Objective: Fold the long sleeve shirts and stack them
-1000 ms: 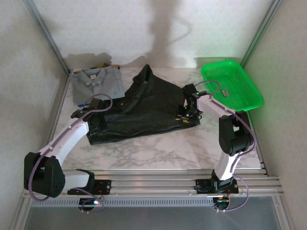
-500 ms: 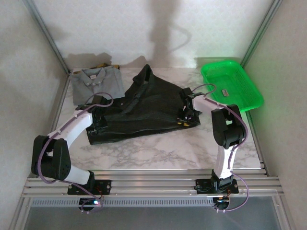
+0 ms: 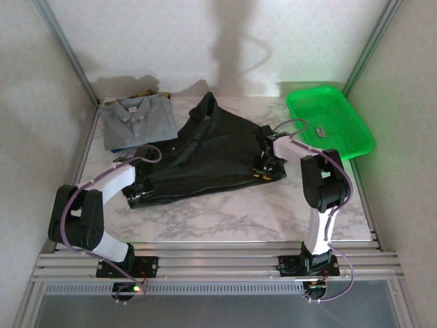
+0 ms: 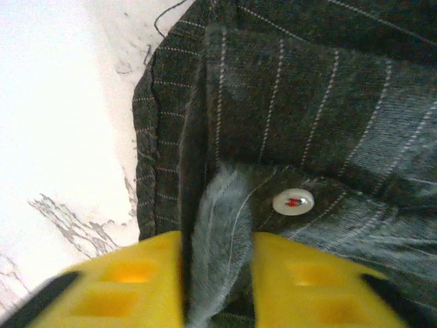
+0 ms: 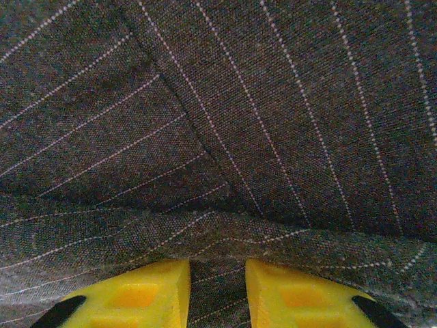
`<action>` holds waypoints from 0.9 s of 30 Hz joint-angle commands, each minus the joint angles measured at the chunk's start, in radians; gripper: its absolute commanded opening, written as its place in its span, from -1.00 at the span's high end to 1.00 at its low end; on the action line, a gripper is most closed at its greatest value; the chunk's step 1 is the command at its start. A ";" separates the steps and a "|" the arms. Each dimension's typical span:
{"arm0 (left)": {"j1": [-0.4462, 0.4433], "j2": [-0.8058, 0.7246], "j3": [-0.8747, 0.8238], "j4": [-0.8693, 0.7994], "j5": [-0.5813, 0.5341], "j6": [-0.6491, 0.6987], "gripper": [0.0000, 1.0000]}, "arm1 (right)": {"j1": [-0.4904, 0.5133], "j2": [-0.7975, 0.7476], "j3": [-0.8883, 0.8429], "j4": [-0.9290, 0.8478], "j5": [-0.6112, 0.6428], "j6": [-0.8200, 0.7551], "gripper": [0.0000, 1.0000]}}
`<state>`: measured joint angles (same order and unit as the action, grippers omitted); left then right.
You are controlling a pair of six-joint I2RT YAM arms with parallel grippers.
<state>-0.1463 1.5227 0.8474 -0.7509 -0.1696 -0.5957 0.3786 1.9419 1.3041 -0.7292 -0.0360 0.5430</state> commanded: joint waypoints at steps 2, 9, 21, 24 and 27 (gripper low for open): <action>0.005 -0.050 0.034 -0.016 -0.024 -0.054 -0.56 | 0.005 -0.010 -0.043 -0.071 0.093 0.016 0.45; -0.079 -0.177 0.219 0.057 0.140 -0.130 -0.85 | 0.014 -0.100 -0.135 -0.176 0.194 0.065 0.44; -0.281 0.011 -0.097 0.379 0.237 -0.277 -0.82 | 0.126 -0.552 -0.498 -0.383 0.214 0.325 0.44; -0.300 -0.009 -0.186 0.411 0.232 -0.284 -0.84 | 0.137 -0.681 -0.508 -0.451 0.216 0.383 0.41; -0.311 -0.057 -0.275 0.433 0.230 -0.282 -0.87 | 0.142 -0.782 -0.447 -0.436 0.235 0.370 0.31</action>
<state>-0.4446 1.4544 0.6785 -0.2794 0.0360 -0.8352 0.5114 1.2205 0.8082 -1.1206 0.1596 0.8589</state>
